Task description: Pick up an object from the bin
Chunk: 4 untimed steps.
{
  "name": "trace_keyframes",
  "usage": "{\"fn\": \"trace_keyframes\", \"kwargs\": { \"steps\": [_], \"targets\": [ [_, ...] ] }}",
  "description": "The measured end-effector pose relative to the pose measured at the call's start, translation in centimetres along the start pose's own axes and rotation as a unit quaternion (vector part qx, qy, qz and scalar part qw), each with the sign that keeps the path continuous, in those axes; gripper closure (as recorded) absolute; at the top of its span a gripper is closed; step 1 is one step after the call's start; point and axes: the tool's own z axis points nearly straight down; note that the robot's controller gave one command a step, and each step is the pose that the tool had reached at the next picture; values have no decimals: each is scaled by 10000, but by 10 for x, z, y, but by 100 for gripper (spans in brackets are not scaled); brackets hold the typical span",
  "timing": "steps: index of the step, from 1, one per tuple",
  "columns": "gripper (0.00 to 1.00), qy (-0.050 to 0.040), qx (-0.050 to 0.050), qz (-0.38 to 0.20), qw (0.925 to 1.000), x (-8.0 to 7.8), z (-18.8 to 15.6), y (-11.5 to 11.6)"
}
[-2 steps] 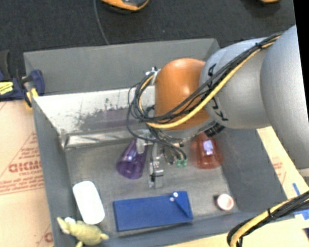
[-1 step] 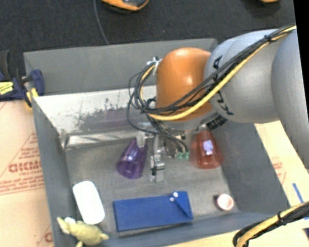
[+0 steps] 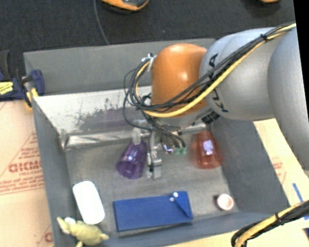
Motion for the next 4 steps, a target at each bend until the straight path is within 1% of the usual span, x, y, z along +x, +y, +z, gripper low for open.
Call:
{"fn": "trace_keyframes", "kwargs": {
  "steps": [1, 2, 3, 4],
  "targets": [
    [0, -24, 0, -63, 10000, -3, -14, -6],
    [0, -29, -8, 48, 10000, 0, -27, 5],
    [0, -34, 7, -1111, 9938, -4, -14, 12],
    [0, -47, -4, -1080, 9941, -7, 17, 7]
  ]
}}
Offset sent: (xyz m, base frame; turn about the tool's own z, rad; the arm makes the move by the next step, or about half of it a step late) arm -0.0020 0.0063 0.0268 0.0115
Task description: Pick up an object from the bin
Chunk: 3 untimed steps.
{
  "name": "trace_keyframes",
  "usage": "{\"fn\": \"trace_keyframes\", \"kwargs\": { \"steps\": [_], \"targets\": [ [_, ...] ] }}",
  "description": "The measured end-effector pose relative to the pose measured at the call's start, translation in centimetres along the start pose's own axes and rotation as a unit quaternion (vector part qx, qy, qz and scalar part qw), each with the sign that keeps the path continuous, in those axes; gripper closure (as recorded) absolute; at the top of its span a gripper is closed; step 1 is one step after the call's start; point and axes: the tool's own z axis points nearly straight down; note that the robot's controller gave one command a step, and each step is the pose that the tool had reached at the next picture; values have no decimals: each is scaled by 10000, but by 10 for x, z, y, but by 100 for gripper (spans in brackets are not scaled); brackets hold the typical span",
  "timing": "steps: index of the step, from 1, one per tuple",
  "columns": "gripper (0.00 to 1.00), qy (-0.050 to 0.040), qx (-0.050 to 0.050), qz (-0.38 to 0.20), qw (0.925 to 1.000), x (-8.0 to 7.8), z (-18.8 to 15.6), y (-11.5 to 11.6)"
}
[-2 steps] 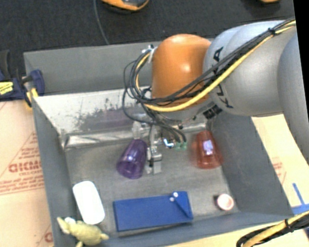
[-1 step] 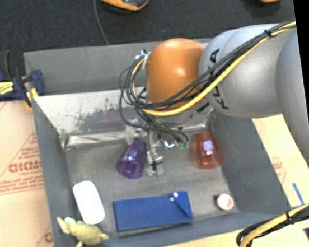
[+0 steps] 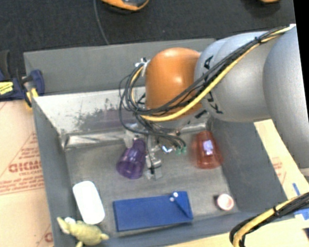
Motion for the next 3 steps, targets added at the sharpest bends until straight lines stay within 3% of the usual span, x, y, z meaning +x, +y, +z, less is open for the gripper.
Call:
{"fn": "trace_keyframes", "kwargs": {
  "steps": [1, 2, 3],
  "targets": [
    [0, 9, -1, 1084, 9941, 2, 10, 1],
    [100, -8, -1, -367, 9993, -15, 60, -14],
    [100, -8, -2, -363, 9993, -15, 60, -14]
  ]
}}
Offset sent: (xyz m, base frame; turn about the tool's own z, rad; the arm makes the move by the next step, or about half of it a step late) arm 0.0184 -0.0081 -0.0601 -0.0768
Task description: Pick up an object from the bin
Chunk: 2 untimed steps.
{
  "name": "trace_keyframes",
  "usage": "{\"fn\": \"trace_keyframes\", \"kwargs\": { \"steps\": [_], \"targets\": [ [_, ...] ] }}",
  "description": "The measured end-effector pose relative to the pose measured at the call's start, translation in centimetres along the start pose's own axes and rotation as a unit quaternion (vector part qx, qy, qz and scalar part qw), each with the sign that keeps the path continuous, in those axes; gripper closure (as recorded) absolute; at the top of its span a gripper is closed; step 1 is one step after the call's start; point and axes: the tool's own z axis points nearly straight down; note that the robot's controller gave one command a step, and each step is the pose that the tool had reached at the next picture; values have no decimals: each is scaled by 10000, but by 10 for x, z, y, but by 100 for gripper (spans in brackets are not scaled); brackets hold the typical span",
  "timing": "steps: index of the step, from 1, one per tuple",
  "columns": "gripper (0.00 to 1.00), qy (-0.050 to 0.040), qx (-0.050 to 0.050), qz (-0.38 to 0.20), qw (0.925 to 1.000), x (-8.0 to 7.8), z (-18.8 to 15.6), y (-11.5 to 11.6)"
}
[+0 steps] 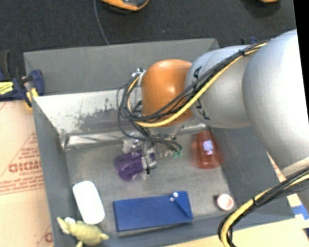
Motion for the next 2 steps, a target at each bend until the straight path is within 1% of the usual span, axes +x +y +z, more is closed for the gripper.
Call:
{"fn": "trace_keyframes", "kwargs": {
  "steps": [1, 2],
  "targets": [
    [100, 24, -2, 28, 10000, -3, -58, 3],
    [100, 53, -10, -164, 9999, 32, -131, -3]
  ]
}}
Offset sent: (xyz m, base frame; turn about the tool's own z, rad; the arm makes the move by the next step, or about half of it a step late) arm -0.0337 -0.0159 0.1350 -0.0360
